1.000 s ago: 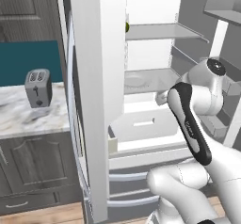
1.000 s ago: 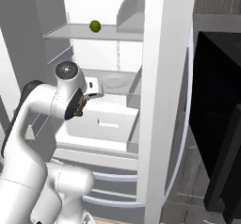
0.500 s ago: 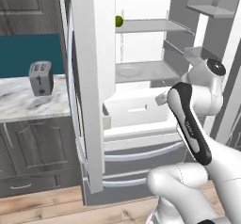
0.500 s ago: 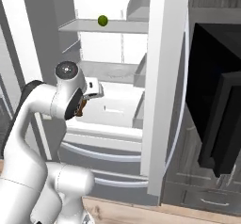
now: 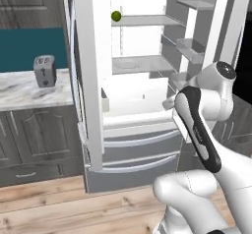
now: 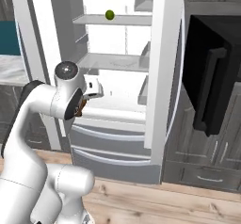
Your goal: Transport the chicken drumstick from the fridge to the microwave and turn on the microwave.
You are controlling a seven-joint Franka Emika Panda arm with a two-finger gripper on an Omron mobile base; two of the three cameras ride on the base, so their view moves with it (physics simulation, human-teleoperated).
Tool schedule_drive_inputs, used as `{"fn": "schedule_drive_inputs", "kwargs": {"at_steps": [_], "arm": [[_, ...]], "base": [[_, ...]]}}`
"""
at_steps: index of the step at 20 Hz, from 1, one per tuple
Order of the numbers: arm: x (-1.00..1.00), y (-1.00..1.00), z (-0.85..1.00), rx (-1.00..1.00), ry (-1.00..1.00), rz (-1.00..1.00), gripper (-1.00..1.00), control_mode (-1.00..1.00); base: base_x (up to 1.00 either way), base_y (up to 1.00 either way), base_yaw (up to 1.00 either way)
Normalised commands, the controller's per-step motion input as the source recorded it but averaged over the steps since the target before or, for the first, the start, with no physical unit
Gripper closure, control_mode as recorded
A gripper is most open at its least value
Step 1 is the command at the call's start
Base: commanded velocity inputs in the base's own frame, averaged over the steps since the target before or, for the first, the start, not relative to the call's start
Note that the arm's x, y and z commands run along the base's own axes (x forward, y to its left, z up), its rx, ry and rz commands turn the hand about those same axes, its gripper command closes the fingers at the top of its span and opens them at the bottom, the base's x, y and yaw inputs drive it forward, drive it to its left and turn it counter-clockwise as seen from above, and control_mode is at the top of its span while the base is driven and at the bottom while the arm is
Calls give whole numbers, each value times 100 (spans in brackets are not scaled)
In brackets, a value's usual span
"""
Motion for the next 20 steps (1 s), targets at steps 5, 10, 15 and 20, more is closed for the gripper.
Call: {"fn": "schedule_drive_inputs", "kwargs": {"at_steps": [5,10,15,20], "arm": [[0,0,0,0,0,0,100,100],[0,0,0,0,0,0,100,100],[0,0,0,0,0,0,100,100],[0,0,0,0,0,0,100,100]], "base": [[-51,1,-16],[-24,-24,-7],[-4,-47,0],[0,-57,0]]}}
